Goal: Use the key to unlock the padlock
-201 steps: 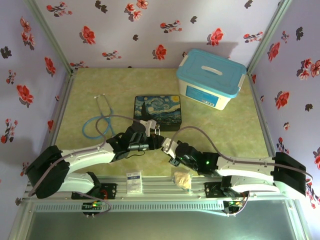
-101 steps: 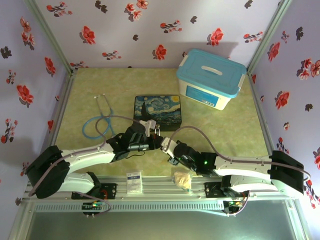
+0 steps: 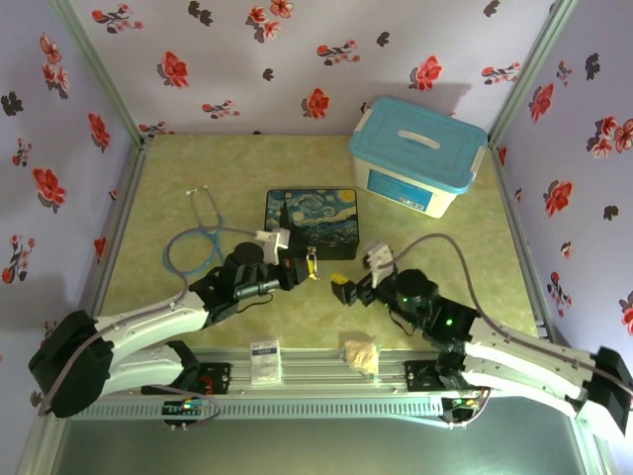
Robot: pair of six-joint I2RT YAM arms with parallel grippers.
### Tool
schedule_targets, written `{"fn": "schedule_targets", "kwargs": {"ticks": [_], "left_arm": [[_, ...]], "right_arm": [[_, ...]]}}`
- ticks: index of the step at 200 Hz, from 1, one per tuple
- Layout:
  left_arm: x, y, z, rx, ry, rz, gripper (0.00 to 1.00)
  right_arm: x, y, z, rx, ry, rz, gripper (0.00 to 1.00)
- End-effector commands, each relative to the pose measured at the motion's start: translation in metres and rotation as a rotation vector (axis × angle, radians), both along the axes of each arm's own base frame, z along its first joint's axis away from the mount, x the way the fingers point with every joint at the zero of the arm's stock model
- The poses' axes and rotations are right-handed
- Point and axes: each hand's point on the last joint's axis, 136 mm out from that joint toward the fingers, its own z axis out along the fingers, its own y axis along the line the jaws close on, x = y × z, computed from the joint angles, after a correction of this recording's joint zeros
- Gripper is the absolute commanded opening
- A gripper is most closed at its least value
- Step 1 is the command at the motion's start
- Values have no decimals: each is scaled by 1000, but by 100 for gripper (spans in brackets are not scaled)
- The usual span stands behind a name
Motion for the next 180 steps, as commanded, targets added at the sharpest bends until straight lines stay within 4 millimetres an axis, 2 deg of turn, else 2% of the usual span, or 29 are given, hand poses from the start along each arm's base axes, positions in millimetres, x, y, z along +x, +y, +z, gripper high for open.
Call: {"fn": "schedule_targets", "kwargs": {"ticks": [1,29,53,82,117,145,180], "left_arm": [[4,3,24,-35,-162,-48,0],[-6,4,42,-70,-281,-108,0],[-12,10,57,-119,-348,-129,0],[-19,7,72,-194,-373,-162,0],[-23,3,84,-261,-360,-183,0],[-25,4,95,-292,-370,-184,0],[-25,4,99,-299,-374,-183,0]], "right_arm": [[2,0,4,192,198,31,93],[-9,25,13,326,338,220,90],[-16,41,24,418,367,342,84],[-13,51,29,476,360,387,74],[-13,65,31,501,384,460,49],[-18,70,33,527,400,513,41],[-21,69,31,538,406,524,32]]}}
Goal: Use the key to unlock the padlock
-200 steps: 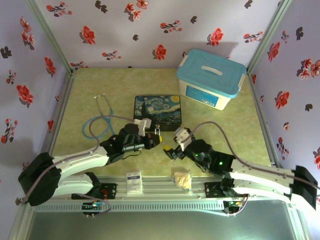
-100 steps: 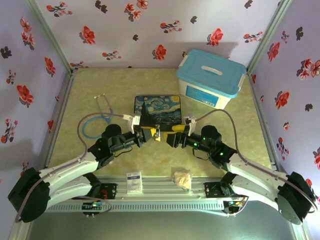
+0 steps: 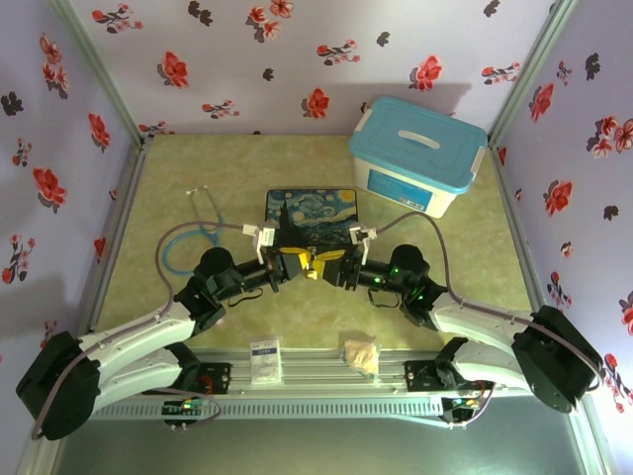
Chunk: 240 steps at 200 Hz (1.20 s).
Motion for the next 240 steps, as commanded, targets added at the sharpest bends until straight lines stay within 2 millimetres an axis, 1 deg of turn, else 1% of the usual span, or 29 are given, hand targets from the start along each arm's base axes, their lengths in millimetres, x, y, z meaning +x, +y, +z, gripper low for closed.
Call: {"fn": "schedule_targets", "kwargs": {"ticks": [1,9,14,19,63,75,119,134,165,204,226,237,240], "left_arm": [[-3,0,21,-61,-39,-18,0],[-3,1,24,-67,-41,-18,0],[-4,1,25,-73,-41,-19,0],[-3,1,28,-79,-43,-18,0],[-5,1,38,-110,-50,-22,0],[-5,1,39,-114,-52,-24,0],[-4,1,38,-117,-51,-21,0],[-3,0,39,-134,-49,-24,0],[-2,-2,38,-135,-45,-26,0],[-2,-3,32,-125,-31,-28,0],[-2,-3,29,-116,-29,-27,0],[-2,-3,27,-107,-27,-26,0],[-2,-3,27,-104,-26,-26,6]], "right_arm": [[-7,-1,17,68,-40,40,32],[-8,0,17,70,-39,46,28],[-9,0,18,73,-40,51,23],[-9,0,17,75,-38,55,21],[-10,2,18,94,-28,73,25],[-11,2,18,94,-29,74,24],[-15,1,15,102,-16,91,16],[-17,0,12,99,-10,94,15],[-17,-3,14,117,-24,85,9],[-13,-6,16,123,-44,46,5],[-10,-6,16,125,-45,32,0],[-8,-6,14,121,-38,22,0],[-7,-6,14,119,-37,16,0]]}}
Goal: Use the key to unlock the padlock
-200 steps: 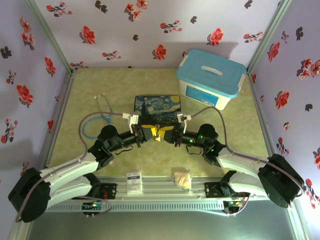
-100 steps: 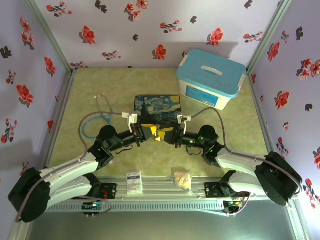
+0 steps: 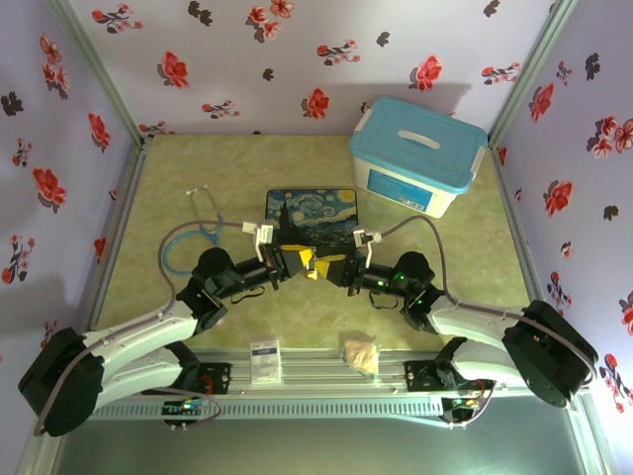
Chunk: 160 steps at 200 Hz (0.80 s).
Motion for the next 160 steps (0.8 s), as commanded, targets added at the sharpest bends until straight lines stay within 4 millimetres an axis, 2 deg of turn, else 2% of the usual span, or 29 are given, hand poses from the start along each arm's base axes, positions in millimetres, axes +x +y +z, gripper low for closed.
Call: {"fn": "schedule_targets", "kwargs": {"ticks": [1,13,18,38,49,62,76,100,119,135,160], "left_arm": [[0,0,11,-25,-35,-1,8],[3,1,8,-7,-24,16,47],[7,2,6,4,-11,39,58],[18,12,2,25,20,130,88],[25,18,-3,57,35,186,95],[36,26,-19,149,78,265,95],[46,34,-50,314,152,335,93],[48,27,-89,499,230,308,88],[48,19,-115,587,278,275,82],[48,13,-135,652,300,256,72],[49,6,-158,719,319,258,68]], "right_arm": [[4,-4,7,27,-33,-33,0],[9,-5,-1,-1,-15,-63,0],[11,-6,-7,-20,-7,-77,0],[25,-15,-34,-133,35,-176,0],[30,-20,-48,-206,51,-221,0],[36,-29,-65,-290,80,-281,0],[46,-43,-86,-387,122,-366,0],[57,-69,-114,-512,189,-504,0],[57,-76,-120,-523,194,-530,0],[55,-79,-120,-526,195,-536,0],[54,-86,-121,-541,192,-556,0]]}}
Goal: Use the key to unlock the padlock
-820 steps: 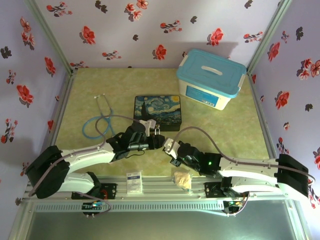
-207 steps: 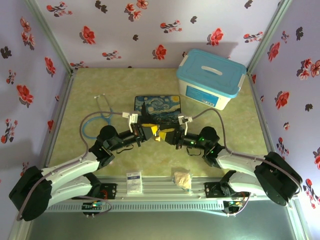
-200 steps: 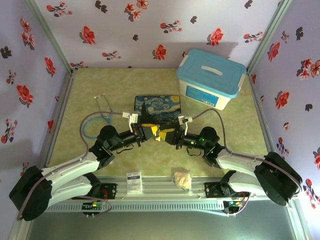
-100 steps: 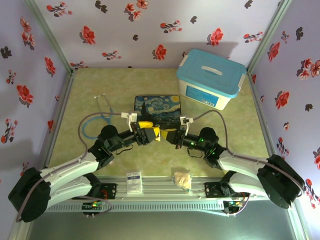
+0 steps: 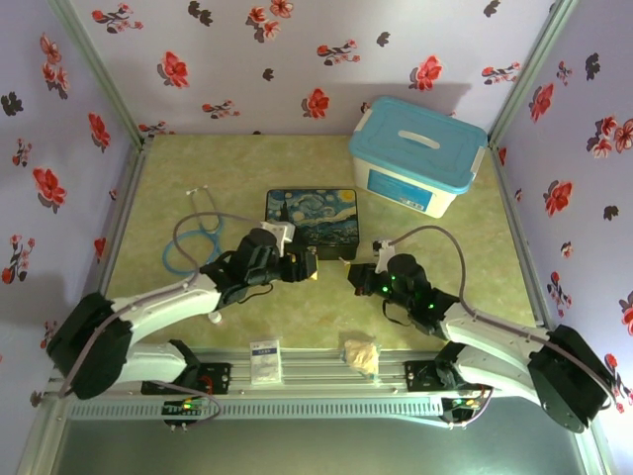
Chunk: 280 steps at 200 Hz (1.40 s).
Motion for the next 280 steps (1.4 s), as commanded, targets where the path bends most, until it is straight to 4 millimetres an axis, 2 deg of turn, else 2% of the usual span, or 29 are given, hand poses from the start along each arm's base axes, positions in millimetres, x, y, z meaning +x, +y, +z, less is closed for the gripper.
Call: {"fn": "schedule_targets", "kwargs": {"ticks": [1,38,53,72,89,142,162,202,228,249,280], "left_arm": [[-1,-2,-16,96,7,-12,68],[5,-4,-44,202,-9,-12,67],[10,-3,-54,223,-25,-3,60],[14,-8,-59,224,-41,-17,57],[14,-14,-65,231,-36,-48,49],[19,-20,-87,263,-15,-41,46],[19,-22,-94,280,-9,-48,40],[19,-26,-93,267,-11,-50,37],[17,-28,-83,233,-15,-37,24],[14,-29,-81,206,-3,-21,23],[13,-31,-80,195,1,-18,15]], "right_arm": [[2,-15,-9,-60,-9,-52,0],[-2,-19,-12,-53,-13,-55,0],[-3,-20,-12,-50,-13,-56,0],[-3,-22,-11,-49,-20,-61,0],[-4,-23,-12,-53,-22,-66,0],[-4,-26,-14,-49,-16,-78,0],[-3,-27,-12,-52,-24,-83,0],[-4,-28,-14,-45,-13,-91,0],[-4,-29,-20,-51,1,-96,0],[-5,-28,-24,-42,12,-98,0],[-4,-24,-32,-39,39,-88,0]]}}
